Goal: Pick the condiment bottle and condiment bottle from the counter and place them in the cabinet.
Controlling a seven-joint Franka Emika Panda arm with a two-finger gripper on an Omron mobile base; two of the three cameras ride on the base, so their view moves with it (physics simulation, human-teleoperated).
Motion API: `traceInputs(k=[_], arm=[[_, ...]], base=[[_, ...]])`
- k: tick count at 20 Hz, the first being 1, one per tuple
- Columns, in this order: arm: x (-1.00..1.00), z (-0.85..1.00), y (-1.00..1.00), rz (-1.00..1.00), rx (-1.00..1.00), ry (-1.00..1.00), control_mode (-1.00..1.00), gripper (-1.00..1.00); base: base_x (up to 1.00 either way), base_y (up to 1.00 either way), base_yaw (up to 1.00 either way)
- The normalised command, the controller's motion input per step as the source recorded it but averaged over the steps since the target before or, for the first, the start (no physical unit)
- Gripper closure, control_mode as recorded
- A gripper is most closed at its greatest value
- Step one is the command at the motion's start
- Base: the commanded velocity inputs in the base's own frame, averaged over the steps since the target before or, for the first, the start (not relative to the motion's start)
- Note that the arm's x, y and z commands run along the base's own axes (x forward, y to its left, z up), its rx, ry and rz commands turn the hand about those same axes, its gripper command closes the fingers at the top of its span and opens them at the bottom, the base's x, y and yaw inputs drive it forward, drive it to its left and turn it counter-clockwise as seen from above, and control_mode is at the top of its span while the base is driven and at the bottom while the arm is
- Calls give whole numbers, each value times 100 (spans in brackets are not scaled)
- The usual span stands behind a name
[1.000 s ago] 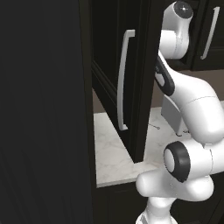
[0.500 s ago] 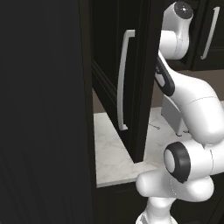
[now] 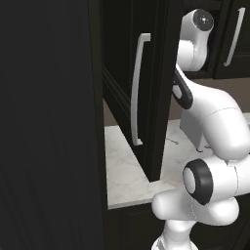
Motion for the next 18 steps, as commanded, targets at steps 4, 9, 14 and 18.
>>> traceInputs(k=[4, 9, 14, 18], arm=[[32, -21, 0, 0, 0, -13, -100, -100], [9, -7, -2, 0, 0, -10, -100, -100], [-9, 6, -6, 0, 0, -9, -100, -100], [-24, 20, -8, 0, 0, -6, -100, -100]], base=[[0, 0, 0], [0, 0, 0], [0, 0, 0], [0, 0, 0]])
